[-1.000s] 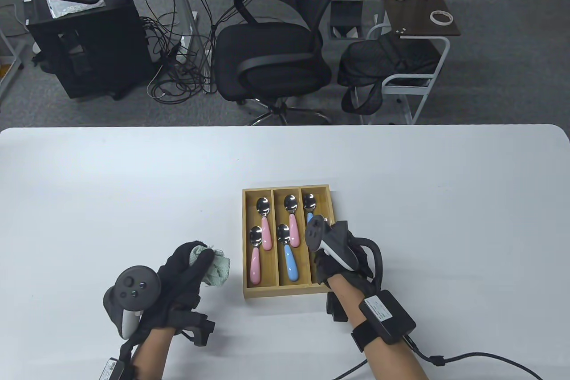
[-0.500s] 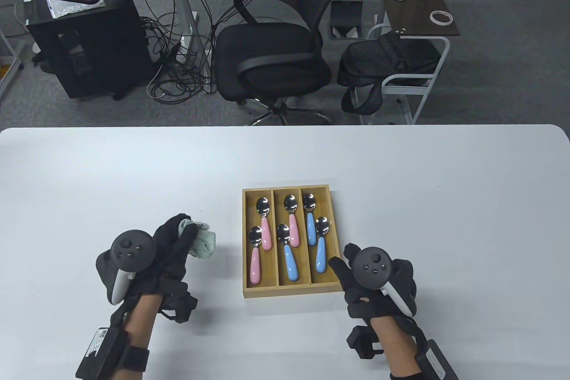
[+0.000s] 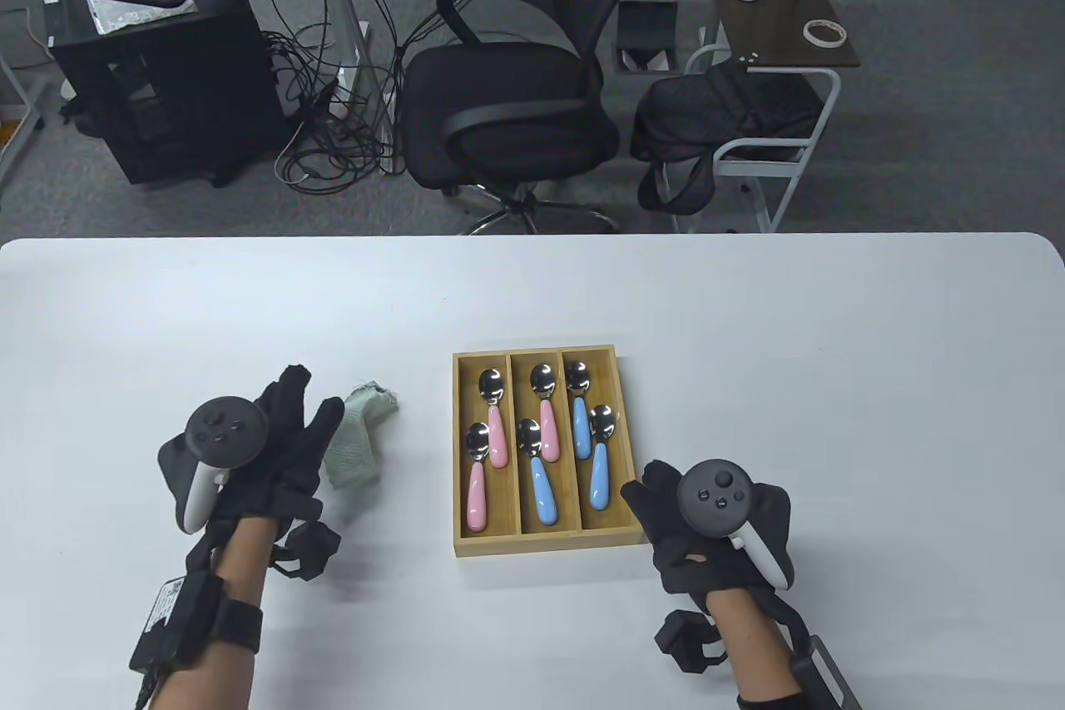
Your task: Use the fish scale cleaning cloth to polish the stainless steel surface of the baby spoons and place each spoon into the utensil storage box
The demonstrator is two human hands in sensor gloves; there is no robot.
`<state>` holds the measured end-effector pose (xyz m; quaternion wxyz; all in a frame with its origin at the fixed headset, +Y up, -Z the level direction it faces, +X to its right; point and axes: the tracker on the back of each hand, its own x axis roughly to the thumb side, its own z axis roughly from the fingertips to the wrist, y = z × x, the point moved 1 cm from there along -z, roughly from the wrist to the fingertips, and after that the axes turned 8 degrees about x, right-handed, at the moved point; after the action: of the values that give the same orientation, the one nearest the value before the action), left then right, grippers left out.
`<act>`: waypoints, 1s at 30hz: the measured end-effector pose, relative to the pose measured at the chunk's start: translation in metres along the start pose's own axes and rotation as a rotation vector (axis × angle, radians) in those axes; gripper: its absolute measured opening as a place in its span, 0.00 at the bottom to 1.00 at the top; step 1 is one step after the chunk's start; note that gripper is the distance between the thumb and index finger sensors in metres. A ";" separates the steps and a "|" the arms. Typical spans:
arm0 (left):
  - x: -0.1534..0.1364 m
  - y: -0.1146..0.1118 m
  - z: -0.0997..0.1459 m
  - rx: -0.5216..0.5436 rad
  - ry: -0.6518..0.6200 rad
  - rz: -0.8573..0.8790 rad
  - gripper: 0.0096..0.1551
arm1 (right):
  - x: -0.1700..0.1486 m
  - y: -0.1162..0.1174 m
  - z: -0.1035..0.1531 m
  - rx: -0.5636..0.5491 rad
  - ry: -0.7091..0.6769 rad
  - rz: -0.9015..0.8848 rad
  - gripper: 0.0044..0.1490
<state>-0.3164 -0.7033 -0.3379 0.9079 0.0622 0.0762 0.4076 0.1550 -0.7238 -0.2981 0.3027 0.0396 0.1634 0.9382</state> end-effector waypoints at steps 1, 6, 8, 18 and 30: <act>0.004 0.002 0.008 -0.003 -0.018 0.052 0.45 | -0.001 0.000 -0.001 -0.007 0.001 -0.002 0.40; 0.018 -0.012 0.045 -0.060 -0.114 0.250 0.46 | 0.000 -0.002 0.006 -0.038 -0.030 -0.051 0.42; 0.023 -0.024 0.056 -0.098 -0.138 0.314 0.46 | 0.002 -0.005 0.009 -0.063 -0.051 -0.086 0.42; 0.046 -0.056 0.082 -0.136 -0.281 0.390 0.44 | -0.013 -0.013 0.009 -0.101 -0.113 -0.351 0.45; 0.038 -0.073 0.086 -0.199 -0.267 0.348 0.44 | -0.023 -0.005 0.015 -0.099 -0.172 -0.415 0.46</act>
<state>-0.2218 -0.7270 -0.2699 0.8275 0.0381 -0.0970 0.5517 0.1790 -0.7291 -0.2850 0.5034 0.0701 0.0954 0.8559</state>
